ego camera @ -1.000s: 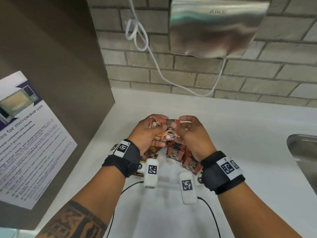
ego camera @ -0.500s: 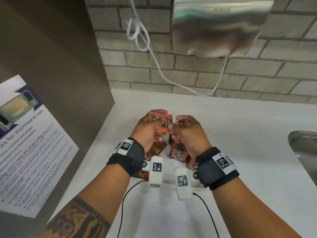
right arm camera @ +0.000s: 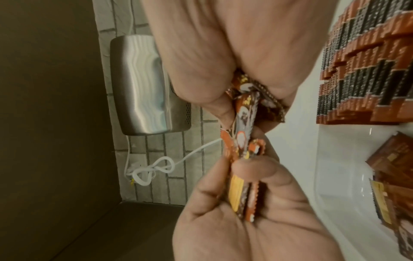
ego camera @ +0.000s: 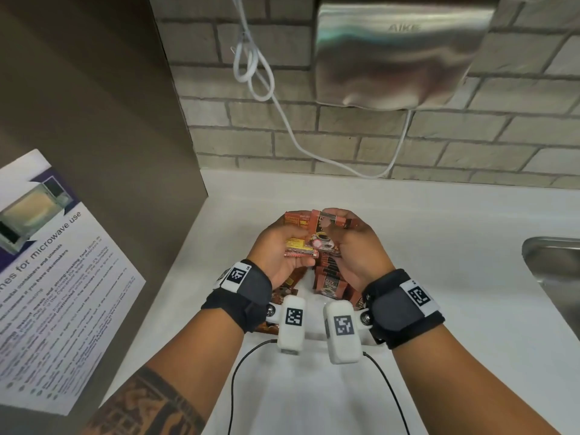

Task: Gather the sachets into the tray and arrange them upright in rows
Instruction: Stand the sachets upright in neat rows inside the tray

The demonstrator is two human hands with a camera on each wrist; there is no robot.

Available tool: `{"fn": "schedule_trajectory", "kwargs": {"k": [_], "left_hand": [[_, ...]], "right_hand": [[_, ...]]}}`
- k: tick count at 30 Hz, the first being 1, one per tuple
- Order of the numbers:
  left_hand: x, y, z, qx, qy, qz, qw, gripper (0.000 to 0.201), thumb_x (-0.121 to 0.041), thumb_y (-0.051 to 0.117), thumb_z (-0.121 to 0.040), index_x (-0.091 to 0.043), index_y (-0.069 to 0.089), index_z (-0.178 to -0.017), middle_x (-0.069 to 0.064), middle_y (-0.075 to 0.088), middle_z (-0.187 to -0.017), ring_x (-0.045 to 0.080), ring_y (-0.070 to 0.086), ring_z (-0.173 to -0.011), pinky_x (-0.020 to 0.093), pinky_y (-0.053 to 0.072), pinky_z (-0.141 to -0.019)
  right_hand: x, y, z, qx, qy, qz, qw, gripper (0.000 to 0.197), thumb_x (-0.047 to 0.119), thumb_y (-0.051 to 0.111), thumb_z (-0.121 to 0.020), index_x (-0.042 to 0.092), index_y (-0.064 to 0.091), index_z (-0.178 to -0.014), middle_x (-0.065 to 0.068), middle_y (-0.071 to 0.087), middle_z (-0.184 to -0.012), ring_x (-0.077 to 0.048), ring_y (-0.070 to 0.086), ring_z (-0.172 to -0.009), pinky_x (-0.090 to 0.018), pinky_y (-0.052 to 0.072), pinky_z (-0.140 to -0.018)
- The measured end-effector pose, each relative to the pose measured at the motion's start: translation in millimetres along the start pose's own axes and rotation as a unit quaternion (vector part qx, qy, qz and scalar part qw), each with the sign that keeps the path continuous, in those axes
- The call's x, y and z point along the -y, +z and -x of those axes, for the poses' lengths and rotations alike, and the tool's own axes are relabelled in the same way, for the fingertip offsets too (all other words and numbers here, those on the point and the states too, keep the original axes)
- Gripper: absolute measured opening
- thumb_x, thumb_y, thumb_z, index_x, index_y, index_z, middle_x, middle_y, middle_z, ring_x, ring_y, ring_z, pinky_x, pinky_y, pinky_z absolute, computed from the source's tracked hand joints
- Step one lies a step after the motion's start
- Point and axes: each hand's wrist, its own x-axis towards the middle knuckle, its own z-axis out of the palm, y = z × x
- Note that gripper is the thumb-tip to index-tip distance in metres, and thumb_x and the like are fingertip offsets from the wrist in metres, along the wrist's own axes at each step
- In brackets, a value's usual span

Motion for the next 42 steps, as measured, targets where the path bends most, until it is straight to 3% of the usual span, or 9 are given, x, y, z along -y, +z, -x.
{"fn": "schedule_trajectory", "kwargs": {"k": [6, 15, 21, 25, 30, 33, 36, 38, 42], "left_hand": [[-11, -8, -3, -0.029, 0.034, -0.013, 0.999, 0.028, -0.002, 0.046, -0.098, -0.004, 0.061, -0.122, 0.016, 0.070, -0.091, 0.027, 0.068, -0.069, 0.030, 0.057, -0.049], [-3, -1, -3, 0.020, 0.069, -0.152, 0.986, 0.024, -0.003, 0.054, -0.100, -0.017, 0.058, -0.119, 0.009, 0.068, -0.100, 0.022, 0.067, -0.082, 0.026, 0.055, -0.052], [-9, -15, -2, 0.015, 0.083, -0.148, 0.985, 0.027, -0.003, 0.062, -0.096, -0.020, 0.059, -0.117, 0.006, 0.067, -0.096, 0.018, 0.067, -0.076, 0.024, 0.053, -0.052], [-9, -17, -2, 0.028, 0.087, -0.160, 0.983, 0.035, -0.011, 0.070, -0.094, -0.007, 0.056, -0.126, 0.010, 0.070, -0.102, 0.019, 0.069, -0.081, 0.021, 0.050, -0.047], [-12, -16, 2, 0.044, 0.004, -0.071, 0.996, 0.034, -0.036, 0.058, -0.097, -0.010, 0.063, -0.118, 0.014, 0.070, -0.099, 0.020, 0.068, -0.076, 0.024, 0.055, -0.049], [-17, -22, 1, 0.041, -0.045, 0.025, 0.998, 0.048, -0.048, 0.052, -0.097, -0.004, 0.064, -0.113, 0.018, 0.068, -0.093, 0.027, 0.066, -0.076, 0.028, 0.058, -0.050], [-18, -24, -3, 0.020, -0.014, 0.014, 1.000, 0.031, -0.024, 0.064, -0.092, -0.003, 0.062, -0.115, 0.017, 0.066, -0.095, 0.020, 0.067, -0.068, 0.022, 0.055, -0.046], [-18, -24, -4, 0.003, 0.020, -0.030, 0.999, 0.016, -0.009, 0.062, -0.095, -0.007, 0.065, -0.110, 0.014, 0.068, -0.092, 0.017, 0.066, -0.067, 0.020, 0.052, -0.043], [-17, -24, -4, -0.010, 0.043, -0.069, 0.997, 0.013, -0.007, 0.064, -0.095, -0.014, 0.065, -0.107, 0.008, 0.073, -0.089, 0.019, 0.068, -0.070, 0.020, 0.052, -0.044]], "right_hand": [[7, -7, 1, -0.026, -0.031, 0.022, 0.999, 0.030, 0.001, 0.043, -0.102, 0.010, 0.060, -0.124, -0.012, 0.077, -0.093, -0.023, 0.074, -0.084, -0.046, 0.057, -0.087], [-4, 11, 2, -0.020, -0.136, 0.178, 0.974, 0.031, 0.006, 0.058, -0.096, 0.025, 0.060, -0.120, -0.005, 0.071, -0.104, -0.020, 0.071, -0.095, -0.044, 0.057, -0.090], [6, 1, -1, -0.032, -0.081, 0.055, 0.995, 0.035, -0.010, 0.052, -0.095, 0.013, 0.059, -0.120, -0.004, 0.068, -0.091, -0.021, 0.071, -0.084, -0.036, 0.058, -0.076], [12, -2, 4, 0.054, -0.070, 0.162, 0.983, 0.022, 0.015, 0.073, -0.091, 0.010, 0.064, -0.110, -0.009, 0.063, -0.069, -0.022, 0.056, -0.058, -0.026, 0.049, -0.055], [15, -2, 4, 0.022, -0.118, 0.159, 0.980, 0.008, 0.007, 0.072, -0.090, 0.014, 0.068, -0.094, 0.000, 0.065, -0.069, -0.014, 0.057, -0.058, -0.026, 0.049, -0.058], [15, -5, 5, 0.003, -0.249, 0.219, 0.943, 0.009, 0.004, 0.071, -0.089, 0.013, 0.070, -0.092, 0.007, 0.069, -0.084, -0.003, 0.062, -0.076, -0.018, 0.048, -0.075], [8, -6, 13, 0.040, -0.318, 0.358, 0.877, 0.022, -0.004, 0.067, -0.087, 0.018, 0.070, -0.088, 0.005, 0.065, -0.095, -0.004, 0.060, -0.083, -0.011, 0.043, -0.078], [-2, -9, 13, 0.045, -0.299, 0.387, 0.871, 0.029, -0.007, 0.062, -0.088, 0.021, 0.069, -0.086, 0.005, 0.064, -0.097, -0.003, 0.060, -0.087, -0.013, 0.044, -0.080], [-7, -12, 7, -0.021, -0.172, 0.269, 0.948, 0.026, 0.007, 0.054, -0.096, 0.031, 0.065, -0.096, 0.009, 0.069, -0.090, -0.015, 0.071, -0.085, -0.042, 0.059, -0.083]]}}
